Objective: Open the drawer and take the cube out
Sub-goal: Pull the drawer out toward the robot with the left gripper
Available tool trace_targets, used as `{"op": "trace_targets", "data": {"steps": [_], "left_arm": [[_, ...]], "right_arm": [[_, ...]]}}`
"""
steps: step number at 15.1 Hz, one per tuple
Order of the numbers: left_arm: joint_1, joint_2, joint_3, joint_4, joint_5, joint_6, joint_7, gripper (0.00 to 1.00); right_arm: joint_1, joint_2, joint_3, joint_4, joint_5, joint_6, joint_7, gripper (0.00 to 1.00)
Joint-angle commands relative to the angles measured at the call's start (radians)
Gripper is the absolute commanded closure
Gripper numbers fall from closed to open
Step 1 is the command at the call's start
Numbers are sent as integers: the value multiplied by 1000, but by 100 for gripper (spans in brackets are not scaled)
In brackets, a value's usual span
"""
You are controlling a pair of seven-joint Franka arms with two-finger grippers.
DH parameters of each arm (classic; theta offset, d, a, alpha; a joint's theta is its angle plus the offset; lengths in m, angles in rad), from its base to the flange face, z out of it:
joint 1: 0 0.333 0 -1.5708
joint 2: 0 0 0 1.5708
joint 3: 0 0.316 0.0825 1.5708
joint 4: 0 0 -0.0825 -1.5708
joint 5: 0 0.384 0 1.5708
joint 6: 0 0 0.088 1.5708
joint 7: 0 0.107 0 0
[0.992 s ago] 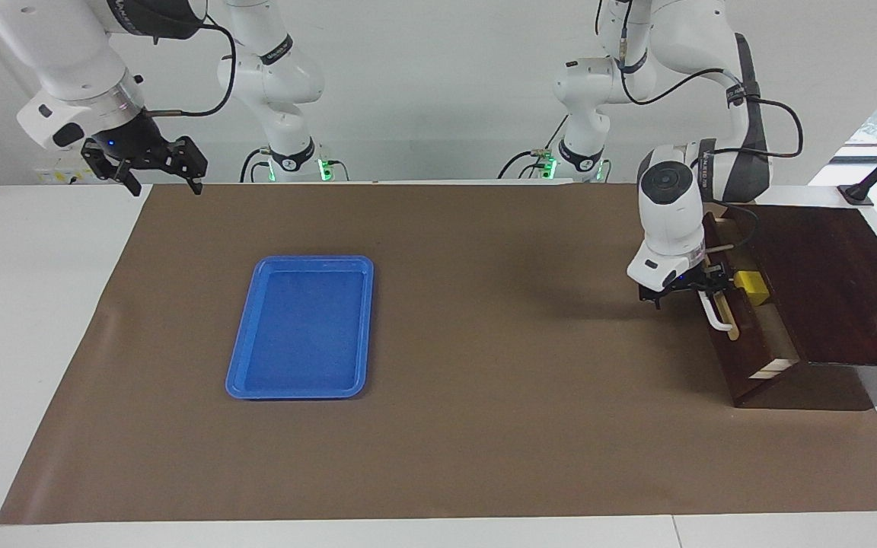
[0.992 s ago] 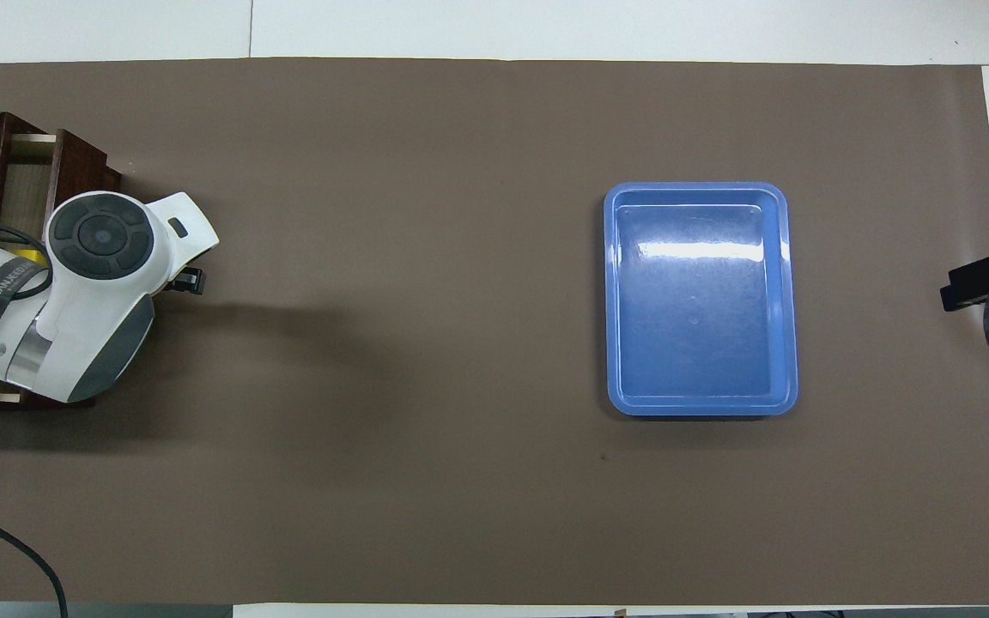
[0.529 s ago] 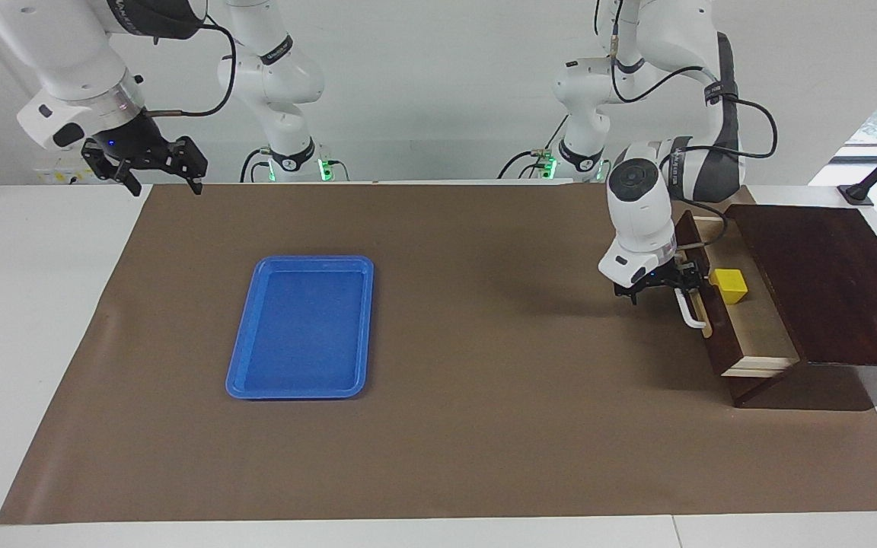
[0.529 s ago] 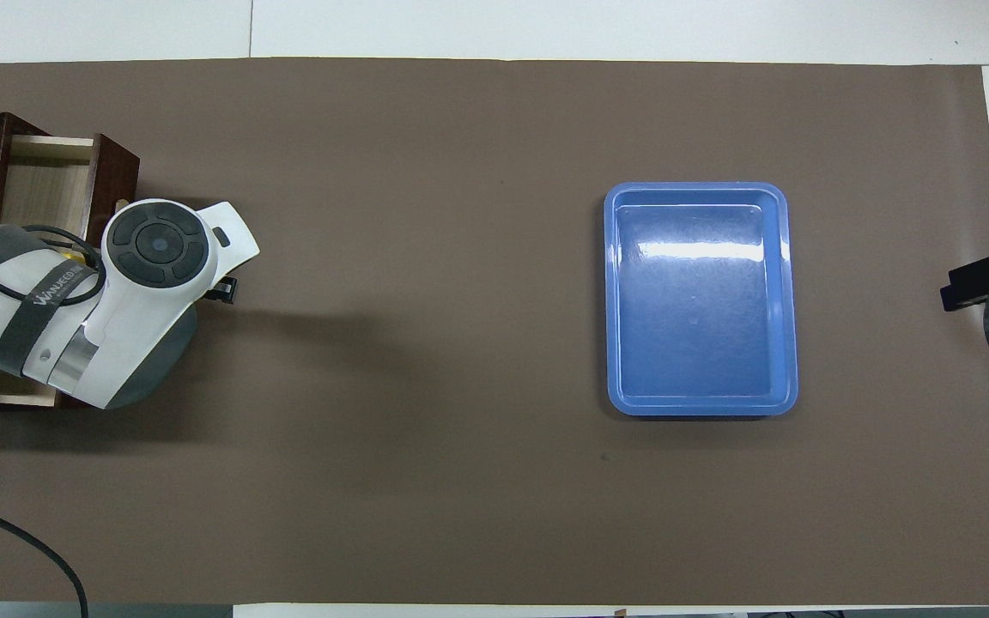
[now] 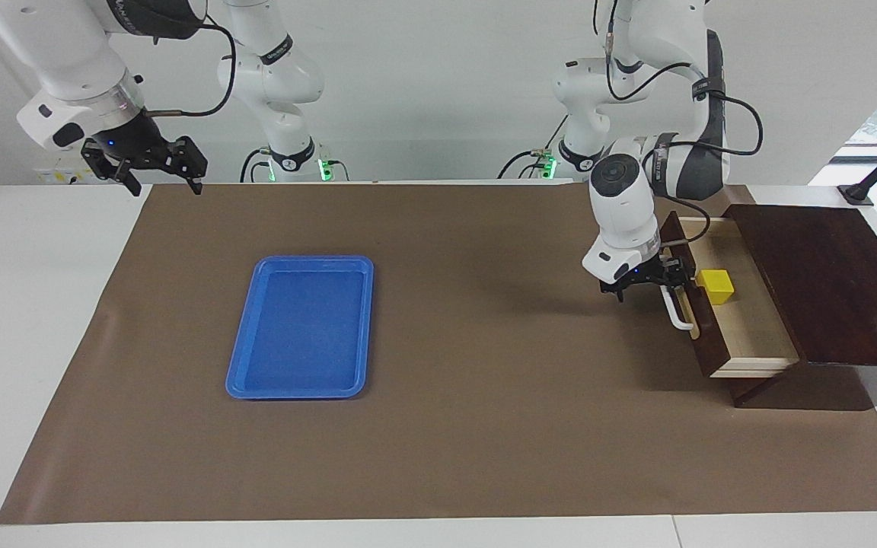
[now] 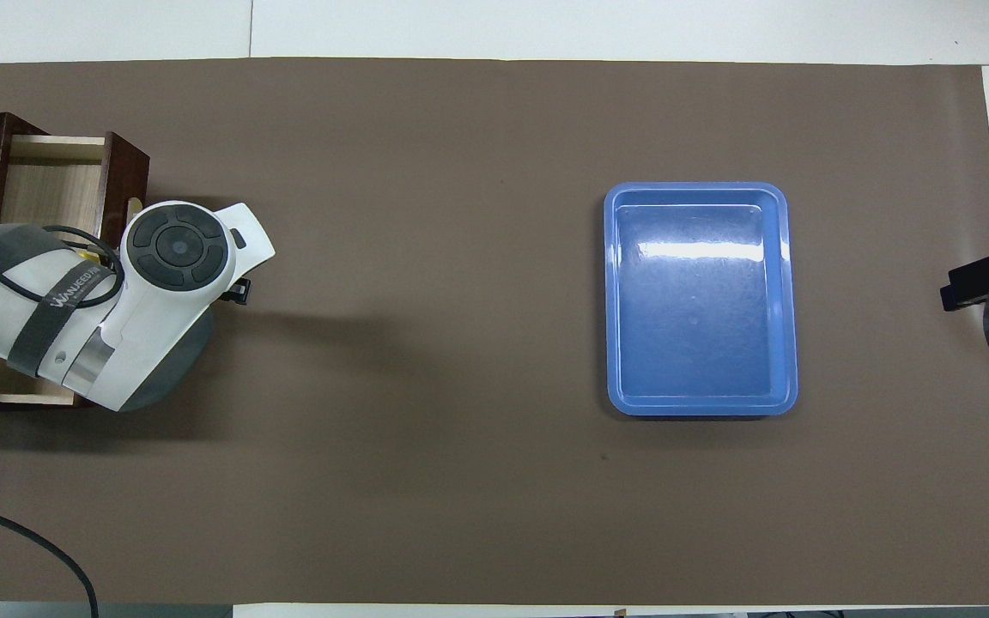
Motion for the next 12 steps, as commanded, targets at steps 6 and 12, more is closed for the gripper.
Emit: {"op": "trace_targets", "data": {"steps": [6,12], "left_arm": [[-11,-8,-29,3,-26,-17,-16,0],[-11,-10,-58,1,-27,-17,-13,0]], "right_arm": [[-15,-15,7,-22,7,16,12,0],[-15,-15,7,-22,7,16,12,0]]}}
